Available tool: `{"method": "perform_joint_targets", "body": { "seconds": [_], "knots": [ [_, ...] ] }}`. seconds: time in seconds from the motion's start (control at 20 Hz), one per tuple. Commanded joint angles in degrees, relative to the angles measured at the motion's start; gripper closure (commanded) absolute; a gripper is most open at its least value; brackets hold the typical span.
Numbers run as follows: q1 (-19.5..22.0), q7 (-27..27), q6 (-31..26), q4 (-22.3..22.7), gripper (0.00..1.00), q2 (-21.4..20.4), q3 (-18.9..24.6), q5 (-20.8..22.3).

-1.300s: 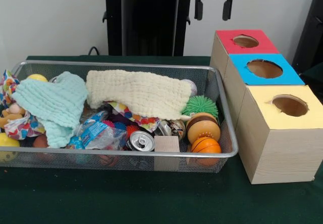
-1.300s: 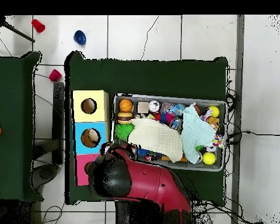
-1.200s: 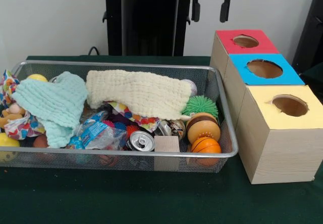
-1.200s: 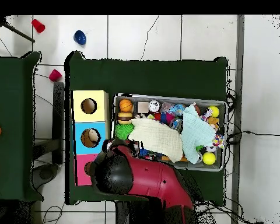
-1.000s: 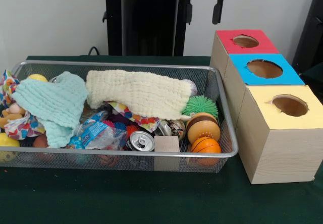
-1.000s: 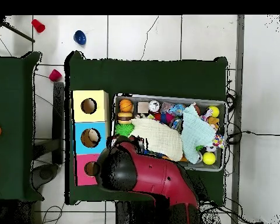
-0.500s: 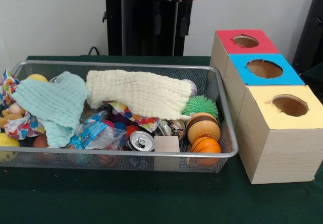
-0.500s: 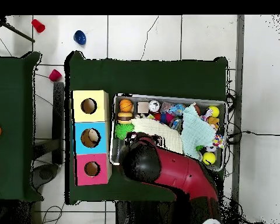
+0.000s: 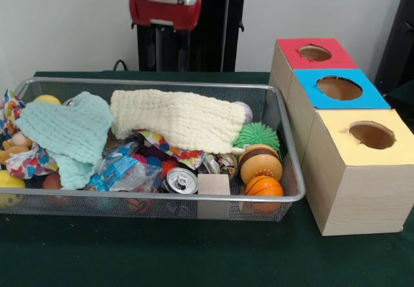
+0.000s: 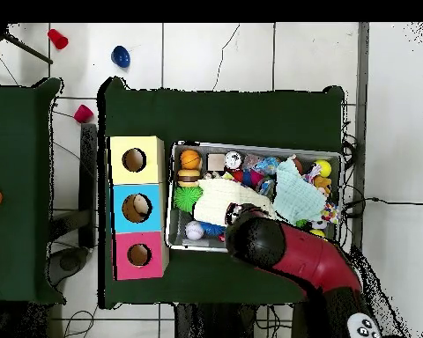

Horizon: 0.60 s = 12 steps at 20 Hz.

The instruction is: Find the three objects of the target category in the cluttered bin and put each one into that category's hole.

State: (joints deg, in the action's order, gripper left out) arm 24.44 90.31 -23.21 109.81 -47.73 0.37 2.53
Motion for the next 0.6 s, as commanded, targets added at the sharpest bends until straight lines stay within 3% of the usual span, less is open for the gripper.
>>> {"method": "perform_joint_targets", "body": {
  "seconds": [0.05, 0.3, 0.6],
  "knots": [
    [4.84, -2.39, 3.68, -5.42, 0.0, 5.86, 6.94, 5.83],
    [5.91, -1.51, 3.07, -6.98, 0.0, 6.06, 8.04, 7.42],
    [5.37, -1.5, -3.12, -10.95, 0.0, 6.75, 8.76, 6.97]
  ]
}}
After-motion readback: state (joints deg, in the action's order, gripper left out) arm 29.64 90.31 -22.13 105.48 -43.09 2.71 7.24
